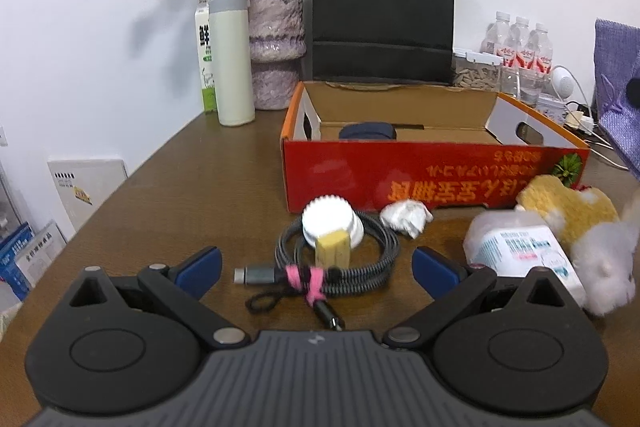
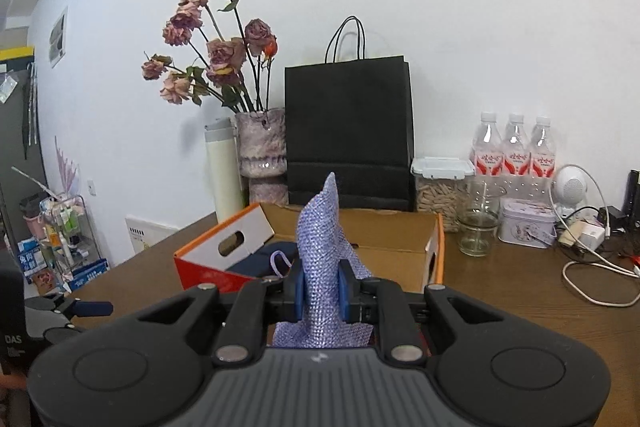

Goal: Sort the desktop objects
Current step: 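Grasp the small yellow sponge with the left tool while the right tool holds the bag, then carry the bag and sponge into the box and open both tools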

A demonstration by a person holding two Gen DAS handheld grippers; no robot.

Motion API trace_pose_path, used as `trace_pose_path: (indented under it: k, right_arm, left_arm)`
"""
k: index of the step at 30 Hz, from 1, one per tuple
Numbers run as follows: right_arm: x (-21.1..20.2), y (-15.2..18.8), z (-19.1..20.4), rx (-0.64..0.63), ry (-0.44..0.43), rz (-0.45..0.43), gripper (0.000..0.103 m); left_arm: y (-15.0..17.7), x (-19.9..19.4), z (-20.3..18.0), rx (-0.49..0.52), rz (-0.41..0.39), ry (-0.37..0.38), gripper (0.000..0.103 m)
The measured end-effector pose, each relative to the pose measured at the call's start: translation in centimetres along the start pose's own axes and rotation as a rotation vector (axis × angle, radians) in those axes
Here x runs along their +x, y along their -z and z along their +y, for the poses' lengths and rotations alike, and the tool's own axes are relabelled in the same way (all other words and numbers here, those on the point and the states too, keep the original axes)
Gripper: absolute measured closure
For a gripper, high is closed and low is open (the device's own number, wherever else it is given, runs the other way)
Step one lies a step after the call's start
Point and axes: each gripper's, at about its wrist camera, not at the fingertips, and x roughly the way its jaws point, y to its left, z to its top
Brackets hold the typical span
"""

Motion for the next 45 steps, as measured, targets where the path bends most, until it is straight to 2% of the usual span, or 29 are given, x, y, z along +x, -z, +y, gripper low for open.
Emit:
trace_pose_path:
  k: [2,4,6,12,14,17,23,29,38,45]
  right_arm:
    - [0.6,0.3,-0.3,0.026,-0.010,0.001,0.088]
    - [1.2,0.9,-0.4,0.035,-0.014,0.016,0.088]
    - [1.7,1.4,-0.5,0.037,-0.016,0.042,0.088]
    - [2.7,2.3,-1.0,0.053,-0.018,0.074,0.088]
    - [2.9,2.6,-1.0,0.053,-0.018,0.083,0.088]
    - [3.2,2.7,-1.0,0.052,-0.020,0.093,0.088]
    - [3.1,2.9,-0.7,0.047,-0.022,0.092,0.088]
    - [2.8,3.1,-0.2,0.036,-0.015,0.087,0.088]
    - [2.3,3.1,0.3,0.045,-0.001,0.067,0.088]
    - [2.4,1.6,0.7,0.046,0.007,0.034,0.088]
  left_arm:
    - [-0.5,0.5,0.0,0.003,-0.001,-0.008,0.000]
    - [-0.8,1.0,0.0,0.000,-0.009,-0.012,0.004]
    - [-0.9,1.4,0.0,0.002,-0.005,-0.011,0.020]
    - [-0.8,2.4,-0.2,0.012,0.017,0.021,0.047]
    - [-0.7,2.6,-0.2,0.018,0.025,0.028,0.054]
    - [-0.6,2.8,-0.3,0.020,0.035,0.038,0.059]
    - [-0.5,2.9,-0.6,0.027,0.039,0.046,0.080]
    - [-0.4,2.7,-0.4,0.009,0.033,0.057,0.081]
    - [-1.5,-0.1,-0.7,-0.004,-0.075,0.086,0.081]
    - [-4.2,-1.9,-1.3,-0.004,-0.152,0.137,0.081]
